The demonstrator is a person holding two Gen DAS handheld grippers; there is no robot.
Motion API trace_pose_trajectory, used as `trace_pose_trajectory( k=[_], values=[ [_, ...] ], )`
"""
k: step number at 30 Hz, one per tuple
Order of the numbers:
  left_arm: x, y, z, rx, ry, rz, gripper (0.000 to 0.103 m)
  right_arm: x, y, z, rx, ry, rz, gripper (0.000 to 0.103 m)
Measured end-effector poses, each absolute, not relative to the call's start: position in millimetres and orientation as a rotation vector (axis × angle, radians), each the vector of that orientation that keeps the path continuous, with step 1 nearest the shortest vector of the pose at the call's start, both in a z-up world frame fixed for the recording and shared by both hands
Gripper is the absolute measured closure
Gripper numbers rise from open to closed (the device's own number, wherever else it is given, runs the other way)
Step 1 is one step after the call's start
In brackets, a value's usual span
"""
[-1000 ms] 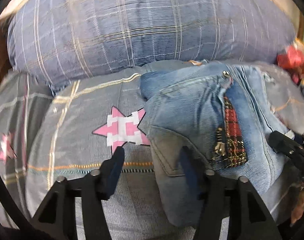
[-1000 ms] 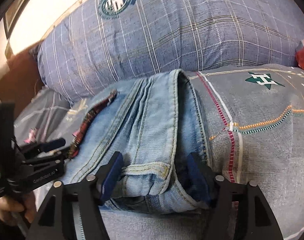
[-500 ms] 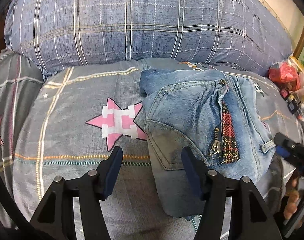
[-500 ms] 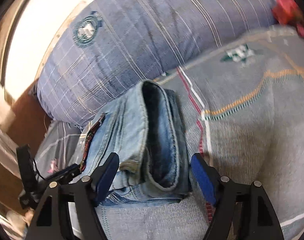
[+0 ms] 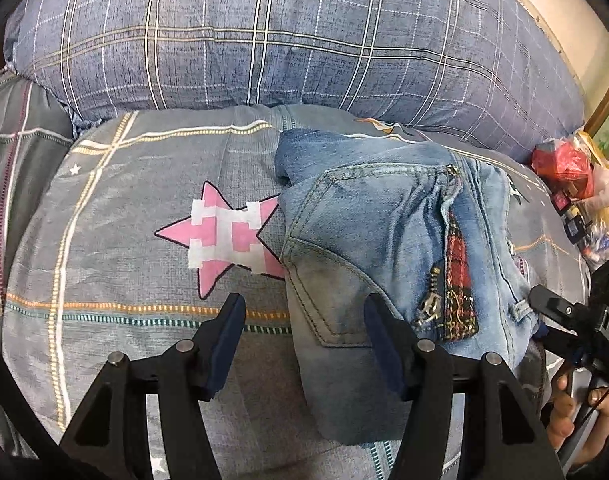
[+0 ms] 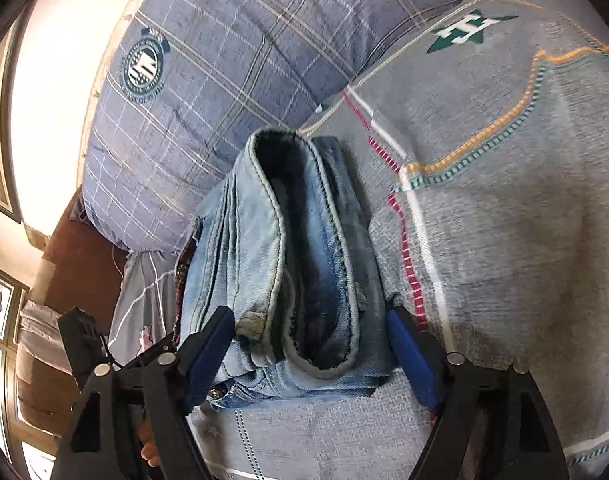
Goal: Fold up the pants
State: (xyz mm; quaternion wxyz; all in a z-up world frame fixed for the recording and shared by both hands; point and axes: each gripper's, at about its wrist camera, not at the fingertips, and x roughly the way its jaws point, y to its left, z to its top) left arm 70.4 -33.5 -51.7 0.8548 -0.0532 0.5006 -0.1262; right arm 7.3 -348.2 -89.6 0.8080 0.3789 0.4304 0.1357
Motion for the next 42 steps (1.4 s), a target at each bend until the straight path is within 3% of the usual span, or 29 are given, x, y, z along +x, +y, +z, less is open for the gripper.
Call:
trace_pose_trajectory(
  k=[24, 30, 36, 40, 42],
  values=[
    [128.3, -10.8, -80.6, -0.490, 1.213, -0.356, 0.030, 25.2, -342.8, -89.7, 0.737, 0.928, 0.324, 0.020],
    [117.2, -5.6, -88.8, -0.606, 1.204, -0.423, 0.030, 20.9, -341.6, -86.4, 0.716, 0.928, 0.316, 0.030],
    [118.1, -12.2, -93.4, -0.580, 1.173, -0.469, 0.030, 29.3, -334.1, -88.1, 0.685, 0.945, 0.322, 0.030],
    [121.1, -31.4, -87.1, -0.455, 1.162, -0.452, 0.033, 32.1, -324.5, -84.8, 0.611, 0.946, 0.303, 0.031],
    [116.7, -33.9, -84.9, -0.432, 1.143, -0.449, 0.042, 30.9, -319.0, -81.6, 0.557, 0.942, 0.284, 0.034]
  ],
)
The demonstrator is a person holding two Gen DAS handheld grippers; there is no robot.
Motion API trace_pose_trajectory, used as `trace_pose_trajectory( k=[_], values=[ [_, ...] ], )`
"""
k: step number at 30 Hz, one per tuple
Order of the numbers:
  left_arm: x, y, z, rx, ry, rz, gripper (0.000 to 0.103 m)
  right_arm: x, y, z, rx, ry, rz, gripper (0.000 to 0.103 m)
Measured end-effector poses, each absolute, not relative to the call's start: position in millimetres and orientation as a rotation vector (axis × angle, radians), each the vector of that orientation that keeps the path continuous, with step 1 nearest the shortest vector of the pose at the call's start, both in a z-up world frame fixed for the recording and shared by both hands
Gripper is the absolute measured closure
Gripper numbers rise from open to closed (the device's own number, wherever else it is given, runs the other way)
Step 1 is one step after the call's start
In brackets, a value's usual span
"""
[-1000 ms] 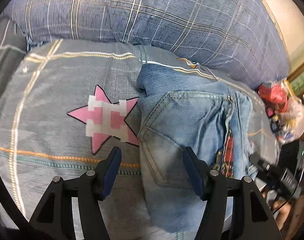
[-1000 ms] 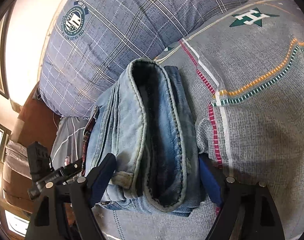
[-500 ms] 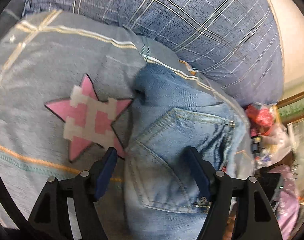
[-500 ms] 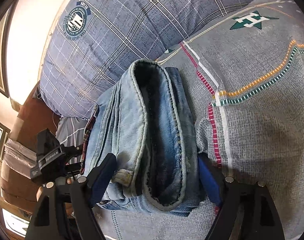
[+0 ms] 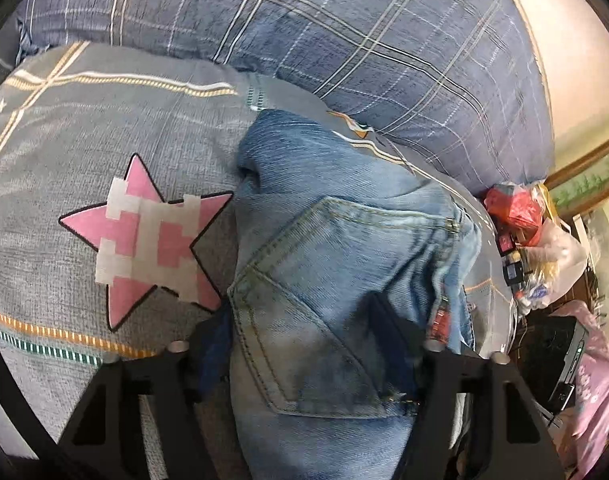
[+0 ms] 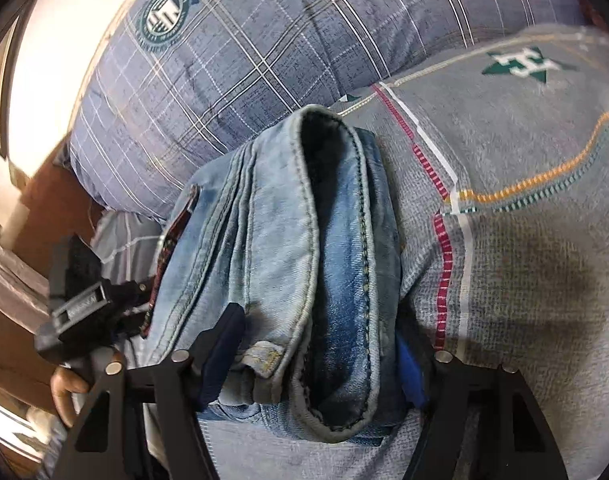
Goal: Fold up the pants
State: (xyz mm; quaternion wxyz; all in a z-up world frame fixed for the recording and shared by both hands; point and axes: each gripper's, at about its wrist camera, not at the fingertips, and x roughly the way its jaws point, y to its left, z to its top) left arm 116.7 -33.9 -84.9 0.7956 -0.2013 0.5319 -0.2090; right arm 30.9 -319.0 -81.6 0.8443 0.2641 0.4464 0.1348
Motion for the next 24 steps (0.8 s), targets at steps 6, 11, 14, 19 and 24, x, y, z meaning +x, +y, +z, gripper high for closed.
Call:
trace_pose_trajectory(
  k=[6, 11, 14, 19, 24],
  values=[
    [98.2, -36.5, -68.3, -0.341, 1.058, -0.423, 0.065, 28.2, -301.6, -66.7, 0.445, 0.923, 0.239, 0.045],
    [86.9, -29.2, -50.1, -0.302, 1.009, -0.445, 0.069, 19.3, -279.3, -44.0, 0.359, 0.892, 0.252, 0.046],
    [80.8, -13.3, -43.8, -0.310, 1.000, -0.442, 0.070, 16.2, -261.7, -38.7, 0.318, 0.904, 0.260, 0.046],
    [68.5, 11.0, -45.2, -0.338, 1.007, -0.439, 0.071, 10.1, -251.0, -35.0, 0.334, 0.901, 0.269, 0.046],
    [69.8, 12.1, -71.2, -0.323, 1.055, -0.386, 0.069, 10.4, -240.9, -38.4, 0.273, 0.925, 0.236, 0.046]
  ],
)
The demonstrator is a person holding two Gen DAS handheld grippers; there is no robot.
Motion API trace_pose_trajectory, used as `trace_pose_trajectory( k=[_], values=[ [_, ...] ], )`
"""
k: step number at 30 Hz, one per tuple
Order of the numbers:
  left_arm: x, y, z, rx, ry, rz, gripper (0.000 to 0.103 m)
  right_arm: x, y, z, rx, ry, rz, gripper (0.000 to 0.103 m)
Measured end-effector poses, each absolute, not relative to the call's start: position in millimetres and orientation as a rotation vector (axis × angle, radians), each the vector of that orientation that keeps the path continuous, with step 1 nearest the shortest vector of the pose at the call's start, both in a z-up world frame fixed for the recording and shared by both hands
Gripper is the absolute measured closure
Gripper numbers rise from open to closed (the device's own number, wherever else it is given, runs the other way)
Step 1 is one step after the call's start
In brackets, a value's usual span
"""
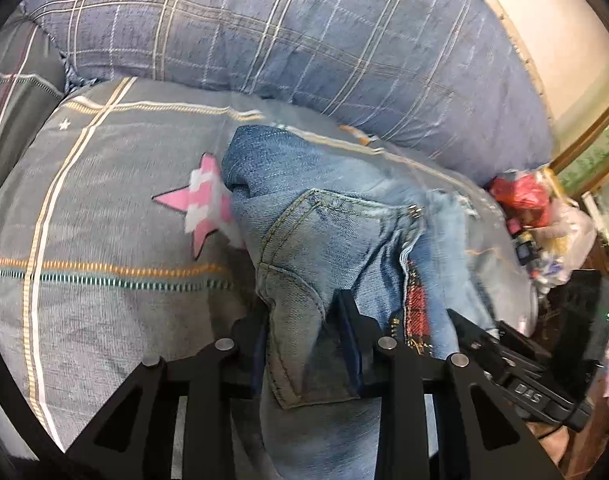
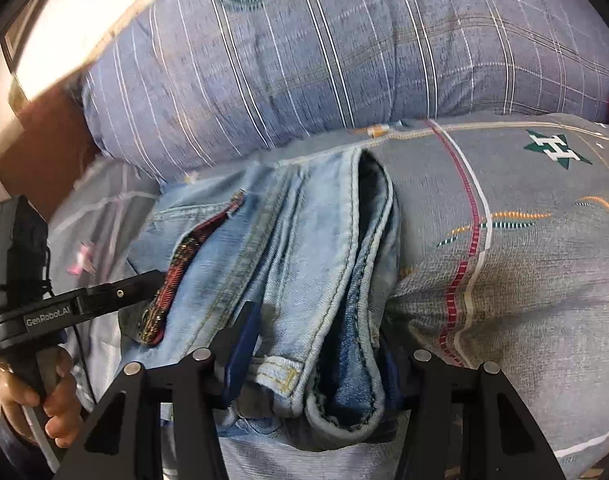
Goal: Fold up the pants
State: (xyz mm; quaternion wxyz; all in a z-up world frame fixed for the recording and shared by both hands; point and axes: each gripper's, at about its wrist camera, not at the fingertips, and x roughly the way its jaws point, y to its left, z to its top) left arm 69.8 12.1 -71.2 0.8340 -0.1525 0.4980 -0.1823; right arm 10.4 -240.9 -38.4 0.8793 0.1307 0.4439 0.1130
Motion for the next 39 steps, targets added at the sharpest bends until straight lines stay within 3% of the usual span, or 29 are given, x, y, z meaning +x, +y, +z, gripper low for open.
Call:
trace_pose_trajectory(
  k=[7, 9, 11, 18, 21, 27, 35, 39],
  values=[
    [75.0, 6.3, -79.1, -0.355, 1.069, -0.355, 0.060, 0.1, -253.5, -50.6, 0.359, 0.884, 0.253, 0.044],
    [71.9, 1.9, -74.5, -0.312, 1.038, -0.364, 0.064, -1.3, -258.4, -55.7, 0.425, 0.866, 0.264, 0.044],
    [66.7, 1.3, -65.3, -0.297, 0.995, -0.377, 0.078, -4.6, -258.1, -53.9, 0.440, 0.855, 0.262, 0.043],
    [46.3, 14.1, -59.2, -0.300, 0.972, -0.403, 0.082, -12.0, -246.6, -45.3, 0.353, 0.860, 0.245, 0.043],
    [47.7, 23.3, -72.9, -0.330, 1.008, -0.403, 0.078, -15.4, -260.3, -47.9, 0.394, 0.867, 0.251, 0.041],
    [51.3, 22.9, -83.3, -0.358, 1.049, -0.379, 0.061, -27.4, -287.9, -41.6, 0.538, 0.861, 0.272, 0.038],
    [58.0, 12.0, -86.7, -0.325, 1.086, -0.368, 0.060, 0.7, -275.6, -49.6, 0.460, 0.945, 0.321, 0.036],
    [48.1, 20.2, -74.8, -0.307, 1.036, -0.378, 0.074, 15.9, -250.8, -46.8, 0.383, 0.983, 0.335, 0.036]
  ],
)
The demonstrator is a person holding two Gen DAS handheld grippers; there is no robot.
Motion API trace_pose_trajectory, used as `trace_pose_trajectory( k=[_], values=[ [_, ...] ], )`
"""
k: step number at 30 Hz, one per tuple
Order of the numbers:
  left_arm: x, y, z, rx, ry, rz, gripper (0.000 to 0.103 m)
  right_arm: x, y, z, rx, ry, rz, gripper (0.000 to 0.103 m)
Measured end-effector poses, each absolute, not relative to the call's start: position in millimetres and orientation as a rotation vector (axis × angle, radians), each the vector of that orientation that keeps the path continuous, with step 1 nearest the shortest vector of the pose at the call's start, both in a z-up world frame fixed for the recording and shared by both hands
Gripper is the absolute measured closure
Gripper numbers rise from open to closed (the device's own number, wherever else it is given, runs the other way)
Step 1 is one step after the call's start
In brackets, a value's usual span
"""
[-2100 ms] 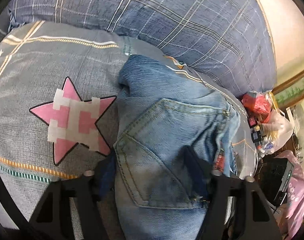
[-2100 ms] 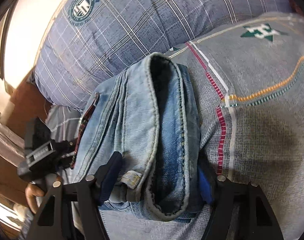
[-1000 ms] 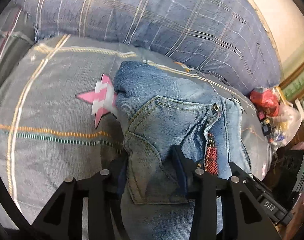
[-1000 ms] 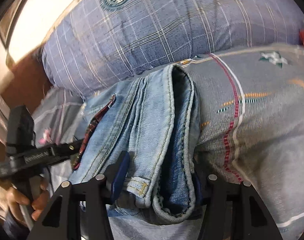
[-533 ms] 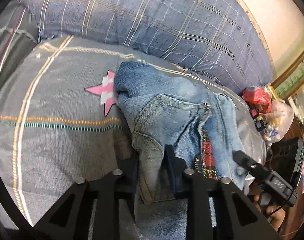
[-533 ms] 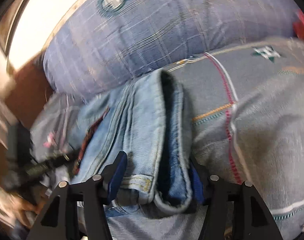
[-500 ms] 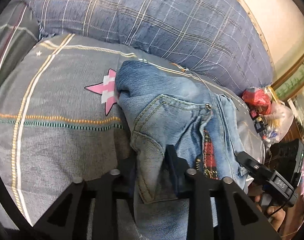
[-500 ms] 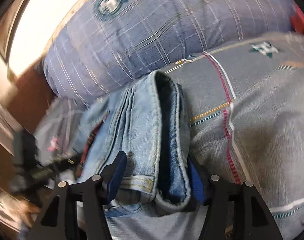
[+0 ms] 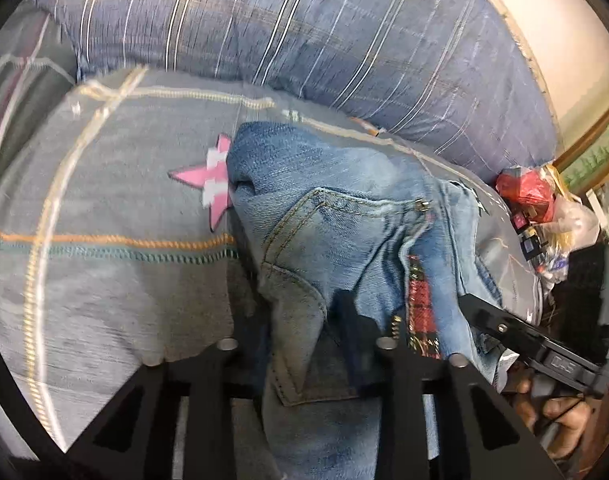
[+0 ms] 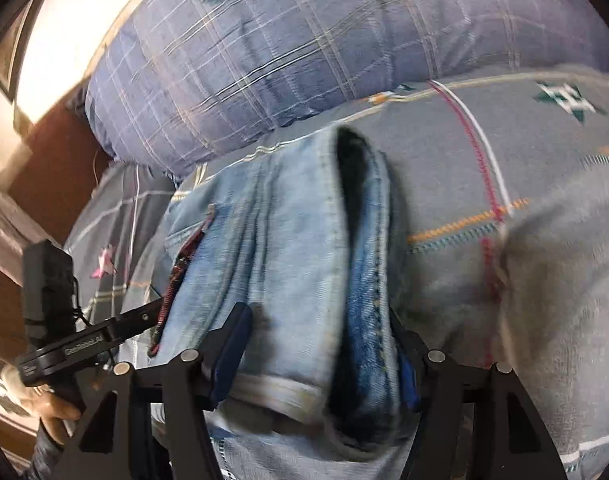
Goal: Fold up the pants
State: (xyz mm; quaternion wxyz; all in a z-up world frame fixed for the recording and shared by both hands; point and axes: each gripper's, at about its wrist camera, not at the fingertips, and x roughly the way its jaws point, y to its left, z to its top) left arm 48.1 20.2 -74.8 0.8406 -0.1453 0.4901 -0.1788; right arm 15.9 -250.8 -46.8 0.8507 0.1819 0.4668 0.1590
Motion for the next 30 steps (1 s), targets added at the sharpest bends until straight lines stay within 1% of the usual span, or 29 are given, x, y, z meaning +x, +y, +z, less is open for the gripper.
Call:
trace_pose_trajectory(
  k=[4, 6, 8, 10, 15, 16, 17, 19, 22, 25, 27, 28, 29, 30],
  values=[
    [38.5, 40.5, -65.4, -0.302, 1.028, -0.352, 0.075, 3.4, -211.5, -20.7, 0.280, 0.939, 0.395, 0.036],
    [35.2, 57.4, -67.0, -0.337, 1.032, -0.344, 0.075, 1.2, -196.8, -22.7, 0.263, 0.959, 0.413, 0.036],
    [28.7, 74.6, -72.7, -0.369, 1.042, -0.346, 0.075, -2.9, -189.7, -35.2, 0.305, 0.970, 0.440, 0.036],
    [21.4, 82.8, -78.0, -0.349, 1.030, -0.324, 0.075, -8.9, -187.0, -46.3, 0.323, 0.929, 0.442, 0.036],
    [19.9, 77.7, -86.3, -0.342, 1.027, -0.337, 0.072, -16.5, -218.0, -55.9, 0.469, 0.874, 0.422, 0.036],
    [19.7, 73.4, -86.1, -0.324, 1.023, -0.341, 0.070, -17.5, -224.7, -56.3, 0.483, 0.864, 0.411, 0.036],
    [19.2, 69.7, -86.1, -0.305, 1.021, -0.342, 0.064, -17.2, -227.9, -56.4, 0.487, 0.861, 0.408, 0.036],
    [17.8, 67.0, -86.6, -0.285, 1.019, -0.342, 0.059, -15.9, -231.7, -56.8, 0.485, 0.867, 0.405, 0.036],
    [18.9, 64.5, -90.4, -0.267, 1.020, -0.320, 0.053, -10.4, -232.8, -60.2, 0.456, 0.884, 0.419, 0.035],
    [21.9, 62.7, -93.8, -0.271, 1.032, -0.314, 0.053, -3.4, -228.0, -77.4, 0.460, 0.928, 0.423, 0.034],
    [20.5, 57.2, -91.9, -0.229, 1.024, -0.306, 0.054, -4.0, -230.0, -82.6, 0.477, 0.902, 0.426, 0.035],
    [19.4, 53.4, -90.5, -0.206, 1.019, -0.302, 0.056, -3.8, -230.9, -83.7, 0.486, 0.899, 0.427, 0.038],
    [18.9, 49.7, -89.1, -0.189, 1.014, -0.299, 0.062, -4.4, -231.7, -83.8, 0.479, 0.900, 0.423, 0.041],
    [18.4, 46.3, -87.8, -0.178, 1.013, -0.296, 0.064, -5.6, -229.7, -82.4, 0.451, 0.901, 0.411, 0.045]
  ],
)
